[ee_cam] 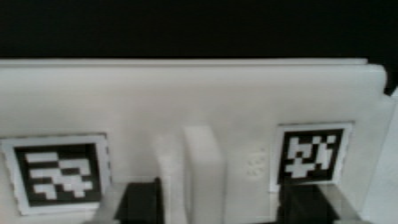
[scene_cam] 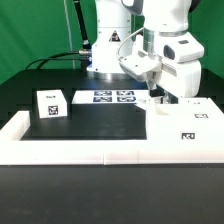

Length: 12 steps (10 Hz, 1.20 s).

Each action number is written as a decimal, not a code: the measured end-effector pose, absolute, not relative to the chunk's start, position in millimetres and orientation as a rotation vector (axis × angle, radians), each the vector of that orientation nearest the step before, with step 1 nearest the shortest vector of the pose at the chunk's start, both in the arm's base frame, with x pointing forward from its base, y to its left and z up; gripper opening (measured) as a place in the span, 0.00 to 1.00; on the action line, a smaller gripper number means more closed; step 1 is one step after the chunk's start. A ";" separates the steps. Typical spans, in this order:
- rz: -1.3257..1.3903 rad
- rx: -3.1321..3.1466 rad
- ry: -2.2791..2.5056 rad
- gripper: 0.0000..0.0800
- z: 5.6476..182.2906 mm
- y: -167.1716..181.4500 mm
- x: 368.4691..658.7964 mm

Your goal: Assemble cabinet

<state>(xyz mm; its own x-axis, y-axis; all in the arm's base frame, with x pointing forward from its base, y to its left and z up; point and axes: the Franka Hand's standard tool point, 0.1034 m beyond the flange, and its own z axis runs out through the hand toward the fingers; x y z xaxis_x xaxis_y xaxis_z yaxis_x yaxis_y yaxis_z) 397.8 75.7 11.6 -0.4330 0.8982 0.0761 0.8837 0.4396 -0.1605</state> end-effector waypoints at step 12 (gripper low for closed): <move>0.332 -2.017 -2.228 0.09 69.8 49.0 420.5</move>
Offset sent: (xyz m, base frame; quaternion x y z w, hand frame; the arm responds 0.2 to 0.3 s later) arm 0.0081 -0.0065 0.0160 -0.0142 -0.0081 -0.0015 0.9999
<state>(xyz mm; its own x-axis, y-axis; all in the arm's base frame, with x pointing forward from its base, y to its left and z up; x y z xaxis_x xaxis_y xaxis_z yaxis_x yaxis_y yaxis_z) 420.5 49.0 69.8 -0.1065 0.9925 -0.0593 0.9667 0.0894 -0.2398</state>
